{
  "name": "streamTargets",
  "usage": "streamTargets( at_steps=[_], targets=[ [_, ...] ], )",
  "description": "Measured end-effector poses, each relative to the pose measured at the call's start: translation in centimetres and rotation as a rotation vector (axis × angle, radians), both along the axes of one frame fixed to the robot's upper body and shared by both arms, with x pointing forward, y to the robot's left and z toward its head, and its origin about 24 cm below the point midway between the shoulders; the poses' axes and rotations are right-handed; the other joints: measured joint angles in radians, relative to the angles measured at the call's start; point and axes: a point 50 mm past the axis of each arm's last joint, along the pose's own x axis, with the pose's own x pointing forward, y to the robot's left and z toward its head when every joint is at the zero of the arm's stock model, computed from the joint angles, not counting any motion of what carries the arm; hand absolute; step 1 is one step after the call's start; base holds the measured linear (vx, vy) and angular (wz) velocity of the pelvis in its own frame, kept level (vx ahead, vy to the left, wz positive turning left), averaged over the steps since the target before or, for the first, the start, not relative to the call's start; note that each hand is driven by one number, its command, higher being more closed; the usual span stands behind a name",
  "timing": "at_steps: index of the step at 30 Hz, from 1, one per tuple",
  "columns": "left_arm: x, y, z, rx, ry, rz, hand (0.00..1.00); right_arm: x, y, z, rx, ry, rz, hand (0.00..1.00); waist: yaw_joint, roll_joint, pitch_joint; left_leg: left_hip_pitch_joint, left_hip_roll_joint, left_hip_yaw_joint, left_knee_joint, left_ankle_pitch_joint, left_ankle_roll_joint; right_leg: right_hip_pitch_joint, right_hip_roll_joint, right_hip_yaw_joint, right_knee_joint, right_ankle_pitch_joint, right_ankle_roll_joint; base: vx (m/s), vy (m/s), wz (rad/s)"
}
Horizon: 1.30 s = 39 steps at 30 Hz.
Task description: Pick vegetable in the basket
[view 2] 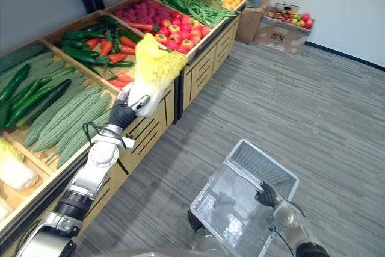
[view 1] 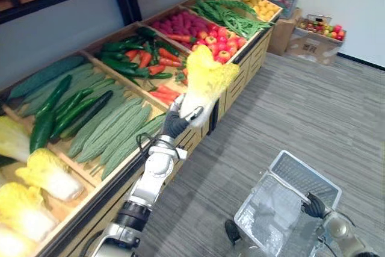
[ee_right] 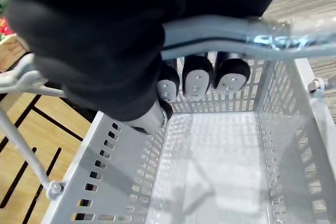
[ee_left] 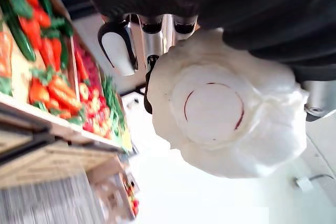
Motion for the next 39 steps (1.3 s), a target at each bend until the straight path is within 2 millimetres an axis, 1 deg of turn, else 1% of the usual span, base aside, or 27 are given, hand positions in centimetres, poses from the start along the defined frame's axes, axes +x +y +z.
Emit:
streamTargets(
  at_steps=[1,2,3,4,5,6,7,8,9,11,12,14,16,19,23,29,32,36,39],
  targets=[
    [-0.2,-0.6,-0.3,-0.005,0.017,-0.044,1.0,0.9,0.3,0.7,0.001,-0.037,0.018,1.0,0.001,0.0,0.0,0.007,0.011,0.027,0.025,-0.021,-0.005,0.003,0.009,0.022,0.001,0.002,0.002,-0.02,-0.026,-0.56],
    [-0.2,-1.0,-0.3,-0.01,0.024,-0.068,1.0,1.3,0.5,1.1,0.0,-0.057,0.028,1.0,-0.001,0.001,0.0,0.009,0.02,0.04,0.043,-0.033,-0.007,0.004,0.012,0.029,0.001,0.002,0.002,-0.02,-0.05,-0.53],
    [-0.5,-1.9,-0.4,-0.005,0.022,-0.121,1.0,2.0,0.8,2.0,-0.004,-0.1,0.055,1.0,0.001,0.002,-0.001,0.01,0.04,0.058,0.087,-0.059,-0.013,0.005,0.021,0.04,0.002,0.002,0.002,-0.01,-0.071,-0.37],
    [-0.8,-2.6,-0.2,0.002,0.018,-0.165,1.0,2.5,1.0,2.8,-0.014,-0.131,0.085,1.0,0.001,0.004,-0.002,0.01,0.058,0.07,0.12,-0.077,-0.015,0.005,0.029,0.047,0.002,0.002,0.002,0.0,-0.09,-0.48],
    [-1.4,-3.9,0.1,-0.017,0.012,-0.249,1.0,3.4,1.5,4.0,-0.023,-0.181,0.132,1.0,0.002,0.009,-0.005,0.011,0.085,0.094,0.166,-0.101,-0.02,0.005,0.044,0.058,0.003,0.001,0.002,0.01,-0.076,-0.31],
    [-1.5,-4.1,0.2,-0.016,0.008,-0.265,1.0,3.5,1.6,4.3,-0.025,-0.191,0.141,1.0,0.002,0.01,-0.005,0.01,0.092,0.095,0.175,-0.106,-0.023,0.005,0.047,0.058,0.003,0.001,0.002,0.02,-0.075,-0.31],
    [-2.1,-5.0,0.5,-0.024,-0.004,-0.33,1.0,4.1,1.9,5.2,-0.039,-0.223,0.183,1.0,0.001,0.016,-0.01,0.01,0.113,0.107,0.205,-0.119,-0.028,0.005,0.058,0.059,0.003,0.001,0.002,0.03,-0.07,-0.25],
    [-2.7,-5.8,1.0,-0.037,-0.018,-0.392,1.0,4.5,2.1,6.0,-0.054,-0.248,0.222,1.0,0.002,0.022,-0.013,0.013,0.13,0.125,0.229,-0.126,-0.03,0.005,0.07,0.059,0.004,0.008,-0.006,0.04,-0.069,-0.29],
    [-3.0,-6.2,1.3,-0.051,-0.023,-0.429,1.0,4.7,2.2,6.3,-0.06,-0.26,0.237,1.0,0.004,0.026,-0.013,0.015,0.138,0.132,0.239,-0.131,-0.033,0.005,0.077,0.059,0.004,0.01,-0.009,0.04,-0.063,-0.29],
    [-4.4,-7.1,2.5,-0.064,-0.058,-0.569,1.0,5.4,2.5,7.5,-0.083,-0.291,0.291,1.0,0.004,0.032,-0.012,0.02,0.159,0.152,0.257,-0.136,-0.038,0.005,0.091,0.059,0.004,0.013,-0.012,0.02,-0.065,-0.17],
    [-4.7,-7.4,2.7,-0.066,-0.062,-0.603,1.0,5.4,2.5,7.7,-0.089,-0.296,0.305,1.0,0.005,0.035,-0.013,0.02,0.161,0.153,0.258,-0.137,-0.039,0.005,0.094,0.059,0.004,0.013,-0.012,0.01,-0.07,-0.05],
    [-6.1,-8.0,3.3,-0.03,-0.084,-0.717,1.0,5.5,2.0,8.7,-0.131,-0.306,0.345,1.0,0.006,0.043,-0.013,0.019,0.167,0.157,0.262,-0.139,-0.043,0.004,0.099,0.059,0.004,0.013,-0.012,-0.01,-0.07,-0.02],
    [-6.9,-8.3,3.4,-0.029,-0.069,-0.793,1.0,5.6,1.3,9.5,-0.166,-0.307,0.368,1.0,0.006,0.052,-0.014,0.015,0.172,0.16,0.269,-0.141,-0.045,0.003,0.101,0.059,0.004,0.012,-0.013,-0.02,-0.071,-0.03],
    [-7.9,-8.6,3.2,-0.011,-0.047,-0.884,1.0,5.5,0.2,10.2,-0.214,-0.291,0.379,1.0,0.004,0.061,-0.017,0.005,0.178,0.163,0.283,-0.145,-0.047,-0.007,0.102,0.059,0.004,0.011,-0.015,-0.02,-0.072,-0.03],
    [-9.1,-9.1,2.4,0.023,0.008,-0.99,1.0,5.4,-0.5,10.6,-0.242,-0.269,0.387,1.0,0.003,0.067,-0.019,0.003,0.197,0.172,0.303,-0.148,-0.052,-0.013,0.113,0.056,0.004,0.011,-0.017,0.0,-0.067,-0.04],
    [-10.2,-9.6,1.2,0.1,0.07,-1.09,1.0,5.4,-0.9,10.9,-0.242,-0.269,0.379,1.0,0.0,0.077,-0.023,0.002,0.204,0.179,0.312,-0.149,-0.053,-0.02,0.118,0.057,0.006,0.015,-0.022,0.0,-0.043,-0.03],
    [-10.8,-9.8,0.6,0.135,0.102,-1.136,1.0,5.6,-0.7,10.9,-0.22,-0.278,0.378,1.0,-0.001,0.081,-0.026,0.004,0.203,0.181,0.312,-0.149,-0.053,-0.02,0.118,0.059,0.008,0.015,-0.021,0.0,0.0,0.0],
    [-11.3,-10.1,-0.2,0.168,0.132,-1.171,1.0,6.1,0.2,11.2,-0.193,-0.294,0.41,1.0,-0.001,0.081,-0.026,0.006,0.203,0.184,0.315,-0.149,-0.054,-0.021,0.122,0.064,0.014,0.015,-0.022,-0.01,-0.017,-0.02],
    [-11.4,-10.3,-1.2,0.19,0.168,-1.178,1.0,6.6,1.1,11.6,-0.186,-0.308,0.447,1.0,-0.001,0.081,-0.026,0.01,0.204,0.188,0.318,-0.149,-0.055,-0.021,0.124,0.068,0.019,0.015,-0.022,-0.01,-0.026,-0.04]
  ],
)
